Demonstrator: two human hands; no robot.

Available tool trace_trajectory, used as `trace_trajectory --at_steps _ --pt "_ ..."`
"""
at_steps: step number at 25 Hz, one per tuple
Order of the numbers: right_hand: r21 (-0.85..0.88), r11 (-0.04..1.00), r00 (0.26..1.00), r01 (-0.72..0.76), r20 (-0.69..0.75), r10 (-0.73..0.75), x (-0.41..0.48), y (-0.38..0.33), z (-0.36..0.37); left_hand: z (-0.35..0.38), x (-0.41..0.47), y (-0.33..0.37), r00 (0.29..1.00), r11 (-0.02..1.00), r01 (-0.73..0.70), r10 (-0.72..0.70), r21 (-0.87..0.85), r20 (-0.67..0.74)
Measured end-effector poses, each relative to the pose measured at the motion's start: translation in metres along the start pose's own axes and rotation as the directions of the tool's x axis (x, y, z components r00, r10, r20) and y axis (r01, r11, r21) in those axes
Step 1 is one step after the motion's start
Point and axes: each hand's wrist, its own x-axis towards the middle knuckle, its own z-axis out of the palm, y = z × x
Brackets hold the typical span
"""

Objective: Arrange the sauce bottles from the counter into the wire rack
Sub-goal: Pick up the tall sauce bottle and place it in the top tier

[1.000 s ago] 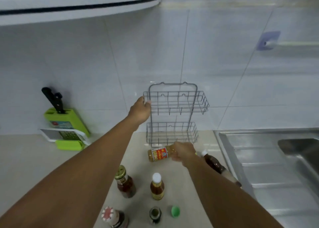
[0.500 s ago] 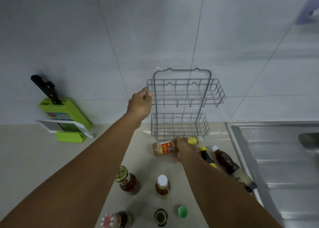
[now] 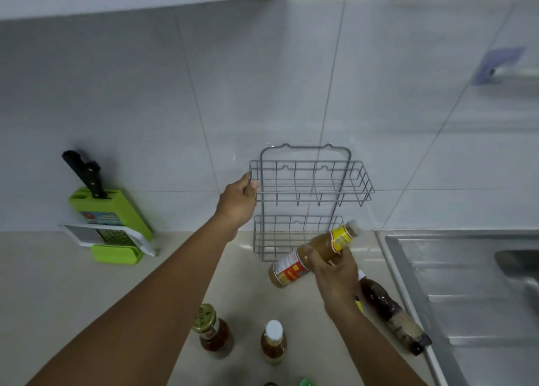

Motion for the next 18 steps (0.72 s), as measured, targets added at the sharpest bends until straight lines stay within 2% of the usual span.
trace_trajectory --at_steps 2,4,7,9,11,14,18 --pt "-0.001 0.97 0.968 0.243 0.066 -0.242 -0.017 -0.059 -0.012 0.0 0.004 -0.003 1.0 0.999 0.011 -0.011 -0.048 0.01" --pt "0.079 0.9 0.894 0.429 0.108 -0.435 -0.025 -0.117 -0.009 -0.002 0.006 -0.006 1.0 0.996 0.017 -0.016 -0.09 0.008" --pt "0.02 0.797 0.781 0.603 0.185 -0.596 -0.014 -0.173 0.022 -0.001 0.005 -0.009 1.0 0.991 0.021 -0.019 -0.129 0.01" --pt "-0.127 0.734 0.733 0.667 0.289 -0.616 0.0 -0.188 0.049 0.0 0.002 -0.005 1.0 0.988 0.026 -0.026 -0.15 0.002" --pt "-0.225 0.697 0.722 0.681 0.362 -0.59 0.012 -0.192 0.069 0.001 0.0 -0.002 0.999 0.984 0.039 -0.04 -0.175 -0.002" --pt "-0.282 0.694 0.734 0.662 0.43 -0.526 0.024 -0.186 0.087 0.0 0.002 -0.002 0.999 0.982 0.043 -0.044 -0.183 -0.003" --pt "-0.343 0.666 0.738 0.662 0.449 -0.503 0.032 -0.171 0.095 0.0 0.002 -0.002 0.999 0.974 0.05 -0.047 -0.22 0.022"
